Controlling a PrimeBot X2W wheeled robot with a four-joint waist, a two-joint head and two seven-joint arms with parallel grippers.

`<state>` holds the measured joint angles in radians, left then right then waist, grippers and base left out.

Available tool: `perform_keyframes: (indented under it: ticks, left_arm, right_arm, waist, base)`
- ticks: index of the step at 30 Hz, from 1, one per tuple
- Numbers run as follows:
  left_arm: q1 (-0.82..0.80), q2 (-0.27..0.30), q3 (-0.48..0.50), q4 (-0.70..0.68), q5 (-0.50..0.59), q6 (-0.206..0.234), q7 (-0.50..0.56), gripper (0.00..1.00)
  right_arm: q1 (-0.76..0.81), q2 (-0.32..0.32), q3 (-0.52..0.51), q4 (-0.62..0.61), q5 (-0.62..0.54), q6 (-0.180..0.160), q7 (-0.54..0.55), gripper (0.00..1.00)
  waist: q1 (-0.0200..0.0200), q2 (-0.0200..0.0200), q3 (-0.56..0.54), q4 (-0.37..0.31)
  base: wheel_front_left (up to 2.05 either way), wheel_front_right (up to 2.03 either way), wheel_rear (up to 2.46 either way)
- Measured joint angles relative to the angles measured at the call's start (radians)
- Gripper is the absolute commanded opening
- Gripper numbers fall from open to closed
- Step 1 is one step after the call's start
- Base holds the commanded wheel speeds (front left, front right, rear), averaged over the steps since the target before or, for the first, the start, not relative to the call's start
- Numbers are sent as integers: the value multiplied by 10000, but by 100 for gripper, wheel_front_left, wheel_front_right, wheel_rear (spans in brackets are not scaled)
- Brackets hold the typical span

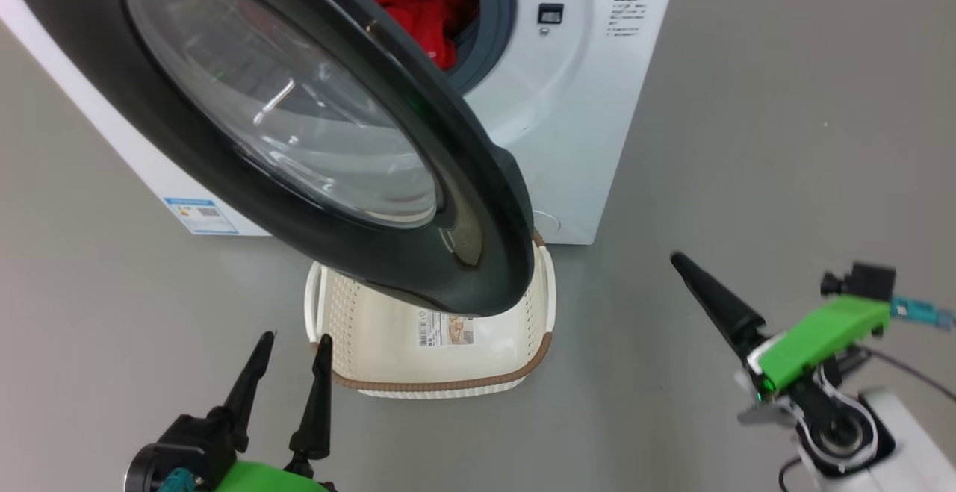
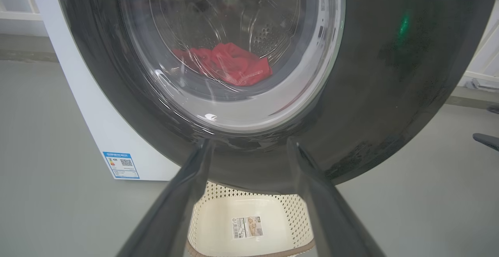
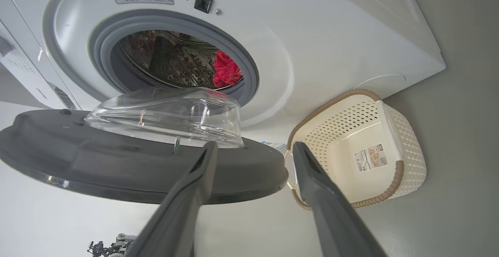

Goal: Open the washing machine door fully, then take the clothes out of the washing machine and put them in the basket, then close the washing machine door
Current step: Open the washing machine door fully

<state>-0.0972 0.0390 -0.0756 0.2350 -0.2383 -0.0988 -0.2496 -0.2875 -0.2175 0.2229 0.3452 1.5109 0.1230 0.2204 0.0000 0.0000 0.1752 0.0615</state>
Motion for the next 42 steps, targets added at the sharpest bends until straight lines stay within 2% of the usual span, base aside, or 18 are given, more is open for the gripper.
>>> perform_keyframes:
  ticks: [10,20,26,32,39,42]
  left_arm:
    - [17,2,61,59,0,-77,0,100]
    - [179,2,61,184,-2,-77,0,100]
    - [204,4,59,221,-2,-77,0,100]
    - [215,4,75,224,-2,-77,0,100]
    - [365,6,86,259,0,-77,0,100]
    - [365,6,86,259,0,-77,0,100]
  right_arm:
    - [1034,-205,353,75,-366,-2,-1498,100]
    - [1044,-1122,2146,1149,-2560,0,-4109,100]
    - [1016,-1367,2663,1540,-3559,0,-4683,100]
    - [1064,-1099,1005,1066,-6098,2,-4686,100]
    - [2253,-159,-901,61,-8924,2,-4702,100]
    - [2464,100,-1423,-288,-9557,2,-4702,100]
  waist:
    - [0,0,-44,-216]
    - [0,0,-163,-190]
    - [0,0,-200,-155]
    - [0,0,-216,-163]
    - [0,0,-252,-108]
    - [0,0,-260,-92]
  base:
    - [0,0,0]
    - [0,0,0]
    - [0,0,0]
    - [0,0,0]
    - [0,0,0]
    - [0,0,0]
